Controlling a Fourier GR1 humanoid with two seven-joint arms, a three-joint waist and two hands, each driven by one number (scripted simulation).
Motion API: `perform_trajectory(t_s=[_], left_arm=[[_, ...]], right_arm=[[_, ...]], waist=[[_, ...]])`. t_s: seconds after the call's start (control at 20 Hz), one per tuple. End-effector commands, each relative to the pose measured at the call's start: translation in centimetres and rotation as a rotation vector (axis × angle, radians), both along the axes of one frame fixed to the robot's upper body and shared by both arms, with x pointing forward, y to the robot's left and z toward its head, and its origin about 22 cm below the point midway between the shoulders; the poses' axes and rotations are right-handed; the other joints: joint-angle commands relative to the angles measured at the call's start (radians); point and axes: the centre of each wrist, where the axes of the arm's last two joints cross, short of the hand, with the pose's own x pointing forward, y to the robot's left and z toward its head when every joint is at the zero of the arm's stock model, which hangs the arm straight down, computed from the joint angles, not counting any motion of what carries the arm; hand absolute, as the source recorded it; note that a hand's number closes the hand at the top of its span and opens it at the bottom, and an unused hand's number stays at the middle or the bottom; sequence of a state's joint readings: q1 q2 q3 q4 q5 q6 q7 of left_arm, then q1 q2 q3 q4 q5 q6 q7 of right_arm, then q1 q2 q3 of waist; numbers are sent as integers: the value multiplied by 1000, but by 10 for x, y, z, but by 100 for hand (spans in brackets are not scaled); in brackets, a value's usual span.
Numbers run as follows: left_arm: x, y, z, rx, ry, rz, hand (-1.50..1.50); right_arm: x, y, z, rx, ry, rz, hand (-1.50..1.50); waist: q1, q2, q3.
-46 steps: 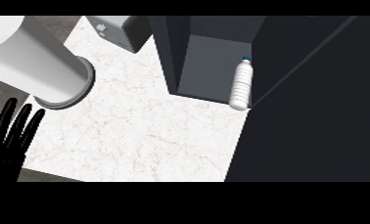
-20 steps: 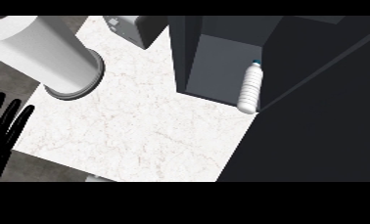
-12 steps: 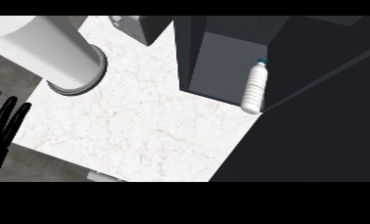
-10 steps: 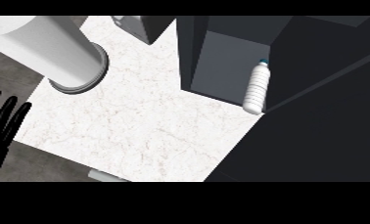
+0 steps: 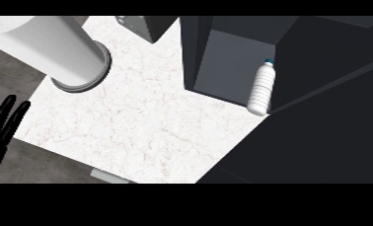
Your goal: Pick up the bottled water, place it into the cabinet and close the cabinet
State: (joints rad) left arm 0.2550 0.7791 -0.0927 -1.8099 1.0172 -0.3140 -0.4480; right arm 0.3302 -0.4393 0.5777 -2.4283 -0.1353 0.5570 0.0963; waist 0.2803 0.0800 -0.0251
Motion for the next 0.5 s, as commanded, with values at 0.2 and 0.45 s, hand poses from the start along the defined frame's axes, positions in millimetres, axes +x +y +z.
perform_trajectory(t_s=[0.2, 0.45], left_arm=[[2, 4, 1, 0, 8, 1, -150], [4, 9, -1, 4, 15, -4, -150]], right_arm=[[34, 12, 1, -124, -29, -111, 150], [63, 23, -2, -193, -15, -150, 150]], waist=[[2, -11, 2], [-2, -15, 2]])
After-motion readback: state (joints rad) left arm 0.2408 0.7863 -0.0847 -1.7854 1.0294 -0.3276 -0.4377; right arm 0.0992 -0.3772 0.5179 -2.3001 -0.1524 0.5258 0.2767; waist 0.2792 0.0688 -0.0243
